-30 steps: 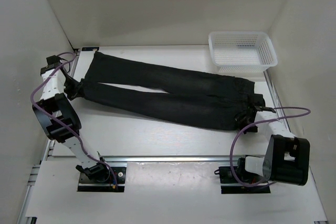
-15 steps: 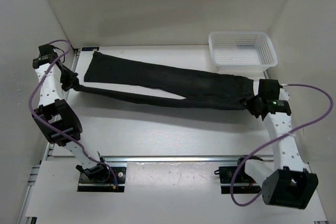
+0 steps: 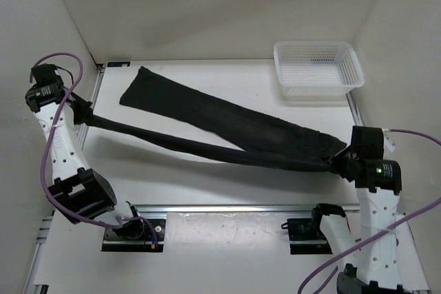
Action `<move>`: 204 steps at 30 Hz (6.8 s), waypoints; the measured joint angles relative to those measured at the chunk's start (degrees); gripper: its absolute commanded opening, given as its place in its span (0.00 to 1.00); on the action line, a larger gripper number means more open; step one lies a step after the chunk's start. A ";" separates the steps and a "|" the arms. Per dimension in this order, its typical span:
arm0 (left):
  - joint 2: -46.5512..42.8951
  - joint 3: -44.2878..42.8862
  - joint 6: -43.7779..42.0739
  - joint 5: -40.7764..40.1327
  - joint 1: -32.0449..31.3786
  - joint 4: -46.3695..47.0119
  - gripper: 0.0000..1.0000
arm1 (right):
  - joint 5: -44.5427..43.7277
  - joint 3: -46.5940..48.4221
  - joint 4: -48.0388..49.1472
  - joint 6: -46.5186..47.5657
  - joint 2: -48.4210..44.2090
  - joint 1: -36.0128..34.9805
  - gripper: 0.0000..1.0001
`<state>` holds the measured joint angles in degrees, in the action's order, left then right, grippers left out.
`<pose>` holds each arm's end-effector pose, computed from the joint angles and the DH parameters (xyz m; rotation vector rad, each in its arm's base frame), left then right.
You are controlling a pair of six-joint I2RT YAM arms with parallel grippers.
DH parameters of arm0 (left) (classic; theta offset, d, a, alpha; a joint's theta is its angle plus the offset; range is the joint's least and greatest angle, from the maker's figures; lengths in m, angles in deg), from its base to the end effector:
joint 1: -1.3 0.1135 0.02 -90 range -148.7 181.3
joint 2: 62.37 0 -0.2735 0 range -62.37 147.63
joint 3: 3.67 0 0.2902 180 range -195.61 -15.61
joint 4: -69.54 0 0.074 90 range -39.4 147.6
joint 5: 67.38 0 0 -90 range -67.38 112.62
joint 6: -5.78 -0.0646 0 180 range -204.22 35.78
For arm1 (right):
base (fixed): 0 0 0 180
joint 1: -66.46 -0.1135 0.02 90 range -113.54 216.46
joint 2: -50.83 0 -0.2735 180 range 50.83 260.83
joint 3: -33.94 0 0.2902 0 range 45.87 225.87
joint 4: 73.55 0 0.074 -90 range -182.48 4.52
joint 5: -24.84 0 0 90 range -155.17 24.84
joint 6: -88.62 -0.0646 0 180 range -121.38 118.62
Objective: Fold and stack the trousers
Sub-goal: Fold the trousers
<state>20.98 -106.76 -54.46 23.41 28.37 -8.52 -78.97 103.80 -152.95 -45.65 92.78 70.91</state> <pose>0.2980 0.1513 0.3652 -1.2275 2.2794 -0.0351 0.1565 -0.0276 0.3252 1.0967 2.1729 0.0124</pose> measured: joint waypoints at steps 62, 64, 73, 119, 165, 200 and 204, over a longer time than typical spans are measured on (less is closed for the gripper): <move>63.08 -61.70 -4.07 3.26 -21.05 9.73 1.00 | -10.08 15.69 21.20 1.31 51.87 0.74 0.75; 59.95 -57.88 -5.42 2.95 -21.03 10.67 1.00 | -10.05 15.23 21.51 1.46 50.36 0.74 0.75; 38.10 -31.52 -8.09 2.16 -16.39 12.41 0.10 | -3.30 -1.55 21.99 2.16 32.26 0.79 0.35; 42.60 -13.66 1.92 2.54 -11.89 11.67 0.10 | 16.70 -6.21 31.28 1.40 42.47 7.37 0.00; 24.15 12.52 1.49 -4.04 -2.08 15.45 1.00 | 13.60 -0.07 14.69 6.16 20.28 7.80 0.85; 10.34 -2.34 -1.01 -12.24 -9.33 11.34 0.11 | 14.05 -0.72 13.57 5.68 18.27 7.80 0.85; 7.50 -0.66 -1.51 -12.72 -16.65 11.10 0.11 | 14.05 -0.72 13.57 5.68 18.25 7.80 0.85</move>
<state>28.47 -107.42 -55.97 10.69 11.71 2.58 -64.91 103.08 -139.37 -39.97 111.03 78.71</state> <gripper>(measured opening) 0.282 0.846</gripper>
